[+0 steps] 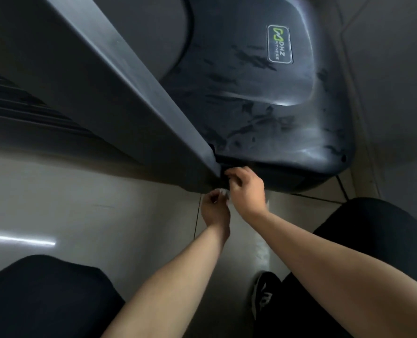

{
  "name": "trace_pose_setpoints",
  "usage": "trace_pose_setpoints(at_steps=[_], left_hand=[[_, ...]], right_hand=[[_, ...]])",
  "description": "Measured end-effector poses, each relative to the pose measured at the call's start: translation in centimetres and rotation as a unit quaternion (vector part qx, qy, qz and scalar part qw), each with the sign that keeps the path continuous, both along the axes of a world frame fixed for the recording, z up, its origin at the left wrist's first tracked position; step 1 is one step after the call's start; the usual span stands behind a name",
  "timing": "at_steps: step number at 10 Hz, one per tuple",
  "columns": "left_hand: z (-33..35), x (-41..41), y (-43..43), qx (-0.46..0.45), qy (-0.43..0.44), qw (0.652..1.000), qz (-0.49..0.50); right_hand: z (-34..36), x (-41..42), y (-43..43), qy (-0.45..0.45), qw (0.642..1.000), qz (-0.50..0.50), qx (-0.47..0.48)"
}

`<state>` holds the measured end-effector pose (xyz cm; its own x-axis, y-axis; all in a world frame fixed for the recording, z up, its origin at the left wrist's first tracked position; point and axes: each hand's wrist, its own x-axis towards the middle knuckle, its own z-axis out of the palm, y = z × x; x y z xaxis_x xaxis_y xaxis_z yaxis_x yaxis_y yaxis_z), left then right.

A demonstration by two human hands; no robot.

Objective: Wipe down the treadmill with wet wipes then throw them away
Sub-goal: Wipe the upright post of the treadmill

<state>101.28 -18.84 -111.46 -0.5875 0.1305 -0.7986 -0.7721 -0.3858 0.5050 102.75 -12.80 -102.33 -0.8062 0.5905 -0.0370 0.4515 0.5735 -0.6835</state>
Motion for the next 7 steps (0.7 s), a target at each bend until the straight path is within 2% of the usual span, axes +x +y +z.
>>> trace_pose_setpoints(at_steps=[1, 2, 3, 4, 5, 7], left_hand=[[0.3, 0.4, 0.2, -0.023, 0.031, 0.999, -0.007], [-0.9, -0.9, -0.9, -0.114, 0.067, 0.991, 0.036], [-2.2, -3.7, -2.8, -0.111, 0.054, 0.981, 0.150], [-3.3, -4.8, -3.1, -0.110, 0.039, 0.975, 0.190], [-4.1, -4.3, -2.6, -0.108, 0.037, 0.977, 0.178], [-4.8, -3.1, -0.3, -0.078, 0.012, 0.981, 0.176]], right_hand=[[-0.9, 0.7, 0.9, -0.076, 0.987, -0.084, -0.117], [-2.0, 0.9, 1.7, -0.099, 0.962, -0.150, -0.206], [-2.7, 0.7, 2.1, -0.098, 0.954, -0.164, -0.229], [-3.6, 1.2, 2.3, -0.115, 0.952, -0.159, -0.237], [-4.5, 1.8, 2.9, -0.137, 0.941, -0.177, -0.253], [-5.2, 2.2, 3.9, -0.180, 0.937, -0.152, -0.258]])
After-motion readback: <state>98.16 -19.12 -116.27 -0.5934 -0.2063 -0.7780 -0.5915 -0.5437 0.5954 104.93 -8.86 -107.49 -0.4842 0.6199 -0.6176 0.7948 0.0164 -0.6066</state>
